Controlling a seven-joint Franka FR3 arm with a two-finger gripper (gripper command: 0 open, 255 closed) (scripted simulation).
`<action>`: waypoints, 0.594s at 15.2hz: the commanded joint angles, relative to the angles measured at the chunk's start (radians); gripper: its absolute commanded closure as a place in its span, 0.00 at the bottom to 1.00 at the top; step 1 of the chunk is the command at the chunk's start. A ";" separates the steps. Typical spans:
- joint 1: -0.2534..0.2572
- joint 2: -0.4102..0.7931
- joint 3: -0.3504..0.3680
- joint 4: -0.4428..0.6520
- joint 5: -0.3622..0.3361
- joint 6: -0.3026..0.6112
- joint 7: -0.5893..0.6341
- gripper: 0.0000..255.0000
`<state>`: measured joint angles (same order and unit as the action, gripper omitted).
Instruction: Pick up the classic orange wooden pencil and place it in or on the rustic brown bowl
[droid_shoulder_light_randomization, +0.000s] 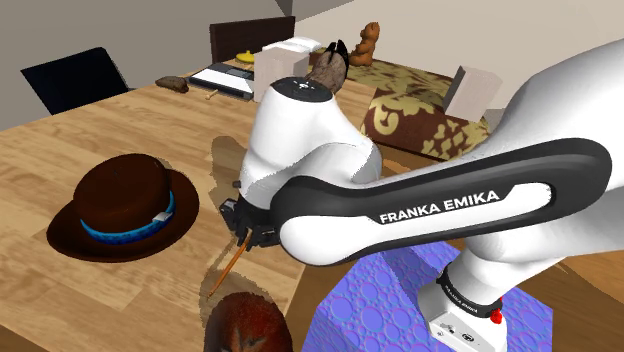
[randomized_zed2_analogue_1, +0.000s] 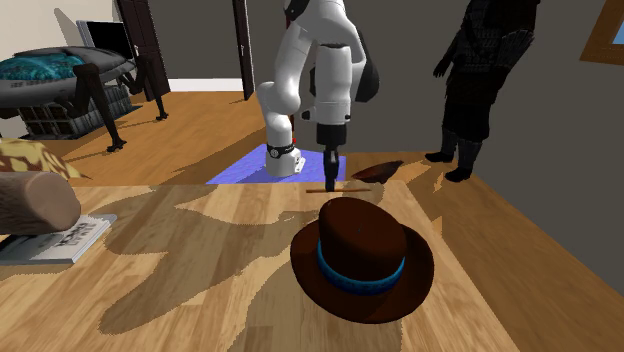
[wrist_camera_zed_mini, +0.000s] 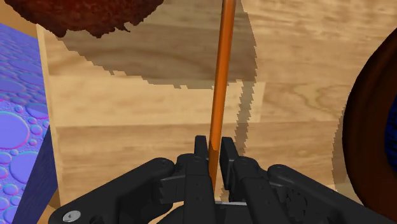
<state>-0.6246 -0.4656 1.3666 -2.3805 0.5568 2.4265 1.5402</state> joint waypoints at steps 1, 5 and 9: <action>0.034 -0.015 -0.043 0.006 0.001 -0.030 -0.003 1.00; 0.074 -0.041 -0.106 0.032 -0.003 -0.091 -0.005 1.00; 0.103 -0.064 -0.159 0.060 -0.009 -0.150 -0.007 1.00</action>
<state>-0.5320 -0.5225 1.2242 -2.3242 0.5476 2.2910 1.5361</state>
